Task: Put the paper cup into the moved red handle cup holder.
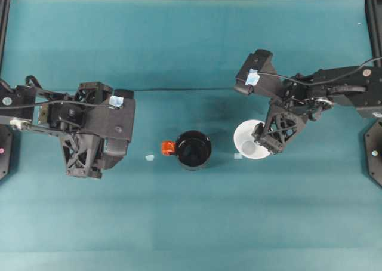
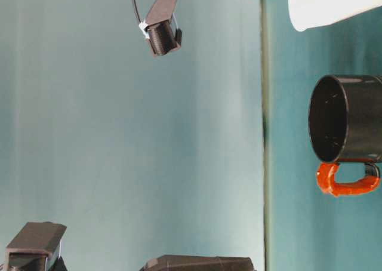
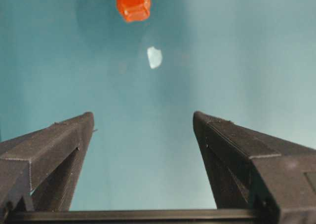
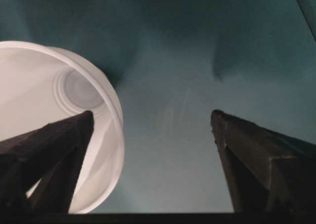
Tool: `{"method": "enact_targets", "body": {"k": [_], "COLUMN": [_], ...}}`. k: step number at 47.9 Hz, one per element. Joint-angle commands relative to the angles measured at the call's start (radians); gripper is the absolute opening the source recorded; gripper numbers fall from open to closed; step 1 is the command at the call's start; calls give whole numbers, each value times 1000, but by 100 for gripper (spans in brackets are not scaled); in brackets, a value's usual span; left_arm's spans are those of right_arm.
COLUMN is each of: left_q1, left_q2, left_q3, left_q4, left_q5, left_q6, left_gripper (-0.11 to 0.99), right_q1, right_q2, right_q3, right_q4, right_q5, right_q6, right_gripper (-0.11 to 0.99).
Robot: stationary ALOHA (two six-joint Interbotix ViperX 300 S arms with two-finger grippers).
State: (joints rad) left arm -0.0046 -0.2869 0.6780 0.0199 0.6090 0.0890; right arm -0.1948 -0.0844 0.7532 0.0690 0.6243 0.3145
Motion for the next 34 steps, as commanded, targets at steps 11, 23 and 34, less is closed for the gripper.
{"method": "enact_targets", "body": {"k": [11, 23, 34], "left_q1": [3, 5, 6], "left_q2": [-14, -14, -14], "left_q3": [-9, -9, -11], "left_q4": [3, 3, 3], "left_q5": [-3, -3, -3], "left_q6": [2, 5, 3], "left_gripper": [90, 90, 90], "right_q1": [12, 12, 12], "right_q2": [-6, -6, -29], "right_q3": [-20, -23, -48], "right_q4": [21, 58, 78], "right_q5": [-6, -3, 25], "right_q6": [5, 3, 3], "right_gripper": [1, -10, -10]}}
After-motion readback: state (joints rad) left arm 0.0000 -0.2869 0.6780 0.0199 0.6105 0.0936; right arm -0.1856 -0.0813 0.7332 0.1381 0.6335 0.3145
